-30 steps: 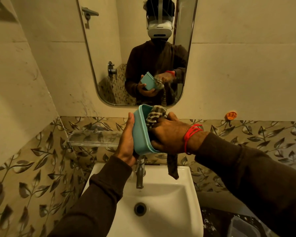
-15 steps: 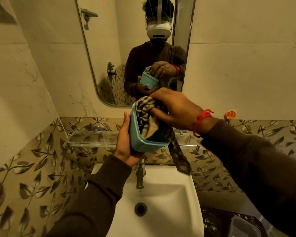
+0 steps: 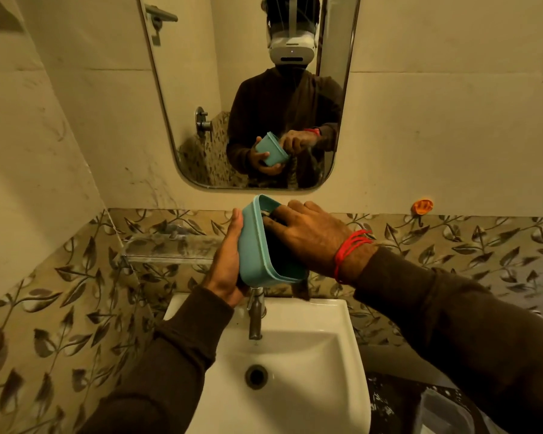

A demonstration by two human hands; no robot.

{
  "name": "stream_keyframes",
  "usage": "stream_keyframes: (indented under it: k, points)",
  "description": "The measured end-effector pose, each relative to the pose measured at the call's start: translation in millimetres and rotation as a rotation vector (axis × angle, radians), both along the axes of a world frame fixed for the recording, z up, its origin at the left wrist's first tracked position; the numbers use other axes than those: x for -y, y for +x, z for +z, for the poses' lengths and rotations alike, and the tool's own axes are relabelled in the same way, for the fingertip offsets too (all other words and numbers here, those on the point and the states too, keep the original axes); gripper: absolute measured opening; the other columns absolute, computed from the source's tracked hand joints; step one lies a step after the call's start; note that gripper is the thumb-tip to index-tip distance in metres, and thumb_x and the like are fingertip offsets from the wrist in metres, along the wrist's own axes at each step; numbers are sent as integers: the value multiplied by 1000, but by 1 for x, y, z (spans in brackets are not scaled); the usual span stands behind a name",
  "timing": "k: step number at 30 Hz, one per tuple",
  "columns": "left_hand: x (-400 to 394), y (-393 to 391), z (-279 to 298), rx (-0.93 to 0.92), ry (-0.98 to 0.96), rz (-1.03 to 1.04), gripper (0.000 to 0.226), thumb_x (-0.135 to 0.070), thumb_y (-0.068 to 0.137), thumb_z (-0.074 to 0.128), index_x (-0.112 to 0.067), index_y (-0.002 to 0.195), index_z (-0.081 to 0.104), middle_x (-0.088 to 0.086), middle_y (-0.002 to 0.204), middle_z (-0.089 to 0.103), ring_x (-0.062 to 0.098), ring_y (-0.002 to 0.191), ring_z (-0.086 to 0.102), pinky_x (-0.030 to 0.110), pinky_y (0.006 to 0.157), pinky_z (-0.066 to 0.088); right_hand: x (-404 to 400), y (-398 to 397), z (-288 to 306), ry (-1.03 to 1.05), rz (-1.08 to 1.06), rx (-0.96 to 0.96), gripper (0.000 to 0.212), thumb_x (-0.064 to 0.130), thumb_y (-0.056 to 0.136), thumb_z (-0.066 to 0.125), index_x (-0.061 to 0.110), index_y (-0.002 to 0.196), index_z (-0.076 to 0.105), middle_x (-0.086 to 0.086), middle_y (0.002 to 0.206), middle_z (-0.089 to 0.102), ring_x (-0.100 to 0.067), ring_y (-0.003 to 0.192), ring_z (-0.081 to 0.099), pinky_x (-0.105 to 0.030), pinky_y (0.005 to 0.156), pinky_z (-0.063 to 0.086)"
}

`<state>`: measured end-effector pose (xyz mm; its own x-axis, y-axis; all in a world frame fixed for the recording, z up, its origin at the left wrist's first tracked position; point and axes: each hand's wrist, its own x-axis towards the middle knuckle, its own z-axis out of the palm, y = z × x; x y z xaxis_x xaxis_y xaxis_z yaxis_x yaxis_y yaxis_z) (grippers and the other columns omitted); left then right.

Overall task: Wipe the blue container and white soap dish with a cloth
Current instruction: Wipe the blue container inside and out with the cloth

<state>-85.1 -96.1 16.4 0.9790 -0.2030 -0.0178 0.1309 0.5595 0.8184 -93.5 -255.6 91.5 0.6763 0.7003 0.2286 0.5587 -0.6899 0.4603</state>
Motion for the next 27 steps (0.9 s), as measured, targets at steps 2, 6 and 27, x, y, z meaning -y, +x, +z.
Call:
stream_keyframes:
  k: [2, 6, 27]
  points:
    - [2, 0, -2, 13, 25, 18, 63, -67, 90, 52, -18, 126, 68, 20, 121, 72, 37, 111, 70, 50, 85, 59, -3, -1, 6, 33, 3, -9, 66, 36, 88, 60, 14, 144, 32, -14, 132, 50, -31, 115, 48, -43, 95, 41]
    - [-3, 4, -1, 78, 14, 37, 57, -67, 90, 48, -22, 112, 77, 16, 114, 75, 32, 103, 73, 45, 78, 62, -6, -7, 14, 81, 97, -73, 43, 47, 88, 51, 19, 120, 57, -6, 106, 62, -25, 97, 56, -37, 80, 41]
    - [-27, 8, -22, 13, -247, -162, 69, -61, 91, 35, -11, 110, 79, 15, 111, 77, 31, 98, 75, 49, 79, 62, 22, -10, 58, 768, 56, -550, 34, 35, 80, 43, 18, 85, 72, 0, 82, 71, -13, 76, 64, -36, 72, 54]
